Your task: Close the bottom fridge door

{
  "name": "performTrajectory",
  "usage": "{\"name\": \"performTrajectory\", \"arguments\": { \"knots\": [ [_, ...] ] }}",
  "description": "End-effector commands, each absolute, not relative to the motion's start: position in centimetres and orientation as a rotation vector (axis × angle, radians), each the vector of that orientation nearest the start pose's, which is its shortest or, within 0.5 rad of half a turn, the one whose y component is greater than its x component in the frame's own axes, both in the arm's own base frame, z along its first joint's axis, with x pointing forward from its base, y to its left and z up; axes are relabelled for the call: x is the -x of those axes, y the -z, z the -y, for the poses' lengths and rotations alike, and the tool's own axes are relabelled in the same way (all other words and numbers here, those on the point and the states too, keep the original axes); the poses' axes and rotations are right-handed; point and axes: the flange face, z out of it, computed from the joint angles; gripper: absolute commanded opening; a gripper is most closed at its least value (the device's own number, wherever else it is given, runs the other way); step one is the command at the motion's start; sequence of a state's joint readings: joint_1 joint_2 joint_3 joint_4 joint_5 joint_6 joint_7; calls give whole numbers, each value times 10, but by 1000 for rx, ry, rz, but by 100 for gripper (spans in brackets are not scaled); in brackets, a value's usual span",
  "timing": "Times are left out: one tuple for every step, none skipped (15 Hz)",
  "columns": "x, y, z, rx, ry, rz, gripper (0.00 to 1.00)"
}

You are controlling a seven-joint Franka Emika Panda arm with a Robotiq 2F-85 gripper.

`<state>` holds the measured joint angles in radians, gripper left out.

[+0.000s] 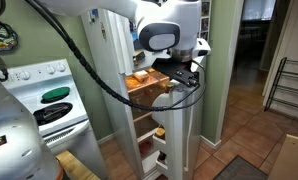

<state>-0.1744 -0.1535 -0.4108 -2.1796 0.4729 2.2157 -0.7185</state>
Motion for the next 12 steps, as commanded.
{"name": "performTrajectory", "arguments": {
  "knots": [
    [-436,-469,270,2677,474,-16,100],
    [-437,-468,264,2645,435,23,100],
    [-437,-467,258,2613,392,60,100],
    [-436,-467,252,2576,358,98,100],
    [-434,-470,248,2532,338,140,100],
    [-432,-472,245,2487,303,172,100],
    [-429,-477,241,2436,278,207,100],
    [-425,-483,238,2386,260,251,100],
    [-423,-488,236,2351,245,277,100],
    [-422,-492,238,2365,245,258,100],
    [-424,-493,246,2416,273,195,100],
    [-426,-494,252,2438,296,144,100]
  ]
}}
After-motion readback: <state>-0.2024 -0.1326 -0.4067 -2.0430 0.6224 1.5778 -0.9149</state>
